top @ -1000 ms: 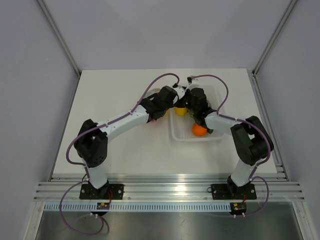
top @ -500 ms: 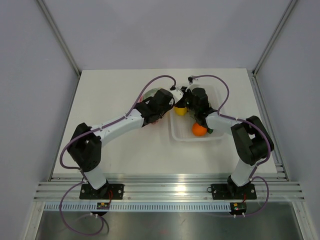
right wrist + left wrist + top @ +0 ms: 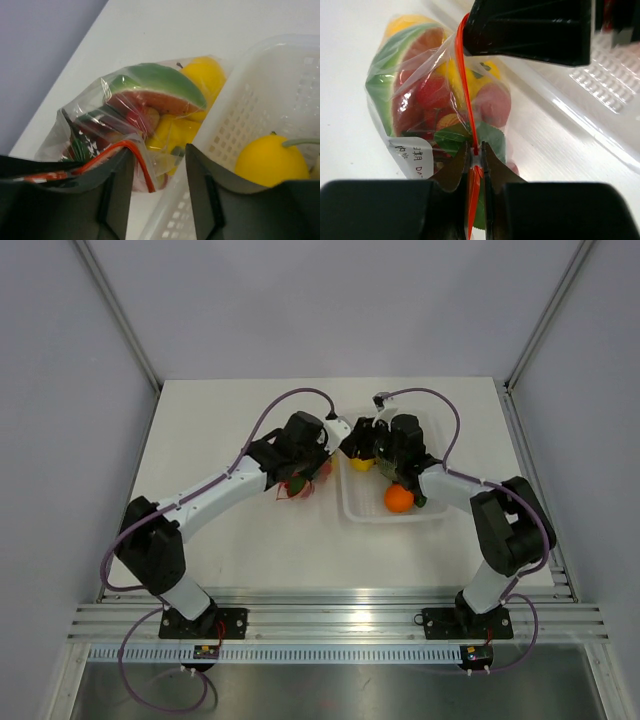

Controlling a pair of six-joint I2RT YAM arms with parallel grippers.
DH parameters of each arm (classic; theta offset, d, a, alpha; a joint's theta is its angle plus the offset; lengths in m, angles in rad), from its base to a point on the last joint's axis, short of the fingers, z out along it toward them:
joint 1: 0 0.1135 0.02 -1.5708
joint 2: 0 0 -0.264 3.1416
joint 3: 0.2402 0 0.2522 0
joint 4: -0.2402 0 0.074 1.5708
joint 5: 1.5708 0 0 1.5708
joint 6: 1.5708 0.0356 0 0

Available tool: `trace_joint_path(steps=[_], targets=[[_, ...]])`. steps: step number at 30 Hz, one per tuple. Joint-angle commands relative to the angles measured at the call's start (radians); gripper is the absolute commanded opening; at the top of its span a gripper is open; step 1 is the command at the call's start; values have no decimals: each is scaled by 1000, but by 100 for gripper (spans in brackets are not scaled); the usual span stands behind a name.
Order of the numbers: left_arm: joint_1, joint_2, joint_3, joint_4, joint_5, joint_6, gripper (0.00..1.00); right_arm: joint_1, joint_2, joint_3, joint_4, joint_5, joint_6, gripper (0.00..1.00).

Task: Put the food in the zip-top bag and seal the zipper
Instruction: Zip the zipper food storage bag at the center of the board.

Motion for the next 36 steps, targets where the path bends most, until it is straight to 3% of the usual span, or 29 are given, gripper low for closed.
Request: trace_joint_path(steps=[1, 7, 12, 17, 23, 28, 36], targets=[[30, -81, -20, -79, 200, -11, 0, -17, -128, 1, -73, -48, -195, 53], [78, -160, -67, -92, 364, 1, 0, -17, -260, -5, -256, -124, -466, 64], [103, -187, -70, -128, 445, 27, 0, -15, -363, -56, -309, -305, -744, 68], [110, -180, -61, -130, 488, 24, 0, 1, -408, -32, -436, -378, -859, 69], [116, -167, -47, -138, 511, 24, 0, 147, -382, -13, -481, -200, -1011, 69], [121, -169, -41, -153, 525, 28, 0, 161, -352, -19, -420, -146, -1031, 69], [129, -170, -30, -176, 542, 37, 0, 210, -291, 8, -455, -65, -1117, 66]])
